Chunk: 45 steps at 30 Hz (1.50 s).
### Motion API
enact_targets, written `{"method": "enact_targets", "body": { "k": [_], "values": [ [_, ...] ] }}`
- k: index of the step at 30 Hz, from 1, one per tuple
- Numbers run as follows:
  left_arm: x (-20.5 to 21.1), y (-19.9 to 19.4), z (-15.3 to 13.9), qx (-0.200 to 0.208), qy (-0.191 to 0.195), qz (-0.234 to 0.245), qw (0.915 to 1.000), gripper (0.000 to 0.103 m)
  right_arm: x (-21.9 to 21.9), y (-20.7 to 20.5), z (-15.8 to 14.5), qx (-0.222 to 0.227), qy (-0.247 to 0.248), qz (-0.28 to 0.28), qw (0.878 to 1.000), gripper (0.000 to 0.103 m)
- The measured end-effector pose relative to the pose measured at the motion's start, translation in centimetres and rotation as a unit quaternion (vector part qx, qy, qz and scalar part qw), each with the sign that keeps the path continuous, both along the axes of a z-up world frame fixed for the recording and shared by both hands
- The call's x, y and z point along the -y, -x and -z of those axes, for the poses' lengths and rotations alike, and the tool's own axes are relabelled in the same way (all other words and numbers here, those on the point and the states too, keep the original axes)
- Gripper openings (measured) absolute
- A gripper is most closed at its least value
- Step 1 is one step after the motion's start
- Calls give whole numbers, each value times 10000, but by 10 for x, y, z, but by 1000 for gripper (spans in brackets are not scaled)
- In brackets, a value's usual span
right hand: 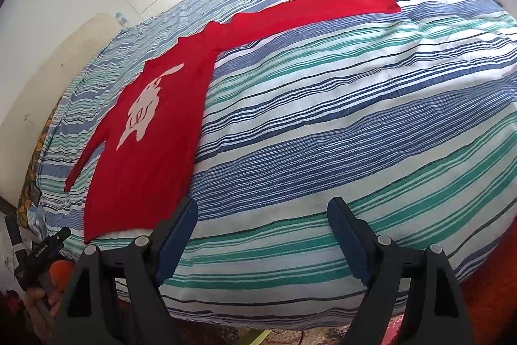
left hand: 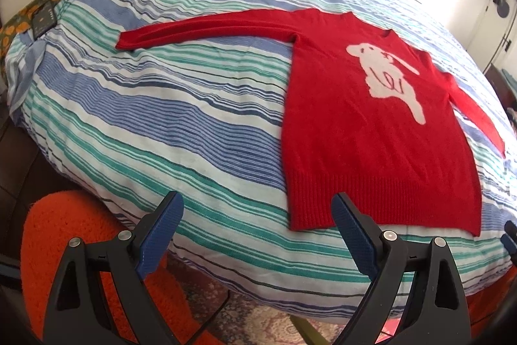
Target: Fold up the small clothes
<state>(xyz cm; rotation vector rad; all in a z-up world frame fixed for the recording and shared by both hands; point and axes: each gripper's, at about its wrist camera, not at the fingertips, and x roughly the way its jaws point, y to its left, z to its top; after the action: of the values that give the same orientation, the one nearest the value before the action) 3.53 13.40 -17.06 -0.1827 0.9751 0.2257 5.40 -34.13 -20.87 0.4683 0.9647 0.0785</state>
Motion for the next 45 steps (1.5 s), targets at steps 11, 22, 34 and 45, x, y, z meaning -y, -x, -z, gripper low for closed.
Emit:
{"method": "enact_targets", "body": {
  "k": [11, 22, 34, 45],
  "values": [
    [-2, -3, 5, -101, 3, -64, 9999, 94, 1, 0, 2, -21, 8, -4, 10000, 82],
    [-1, -6, 7, -118, -55, -52, 9999, 94, 1, 0, 1, -24, 1, 1, 10000, 82],
    [0, -7, 7, -95, -108, -35, 9999, 94, 1, 0, 1, -21, 0, 2, 10000, 82],
    [0, -7, 6, -71, -107, -53, 9999, 94, 2, -1, 1, 3, -11, 37, 10000, 82]
  ]
}}
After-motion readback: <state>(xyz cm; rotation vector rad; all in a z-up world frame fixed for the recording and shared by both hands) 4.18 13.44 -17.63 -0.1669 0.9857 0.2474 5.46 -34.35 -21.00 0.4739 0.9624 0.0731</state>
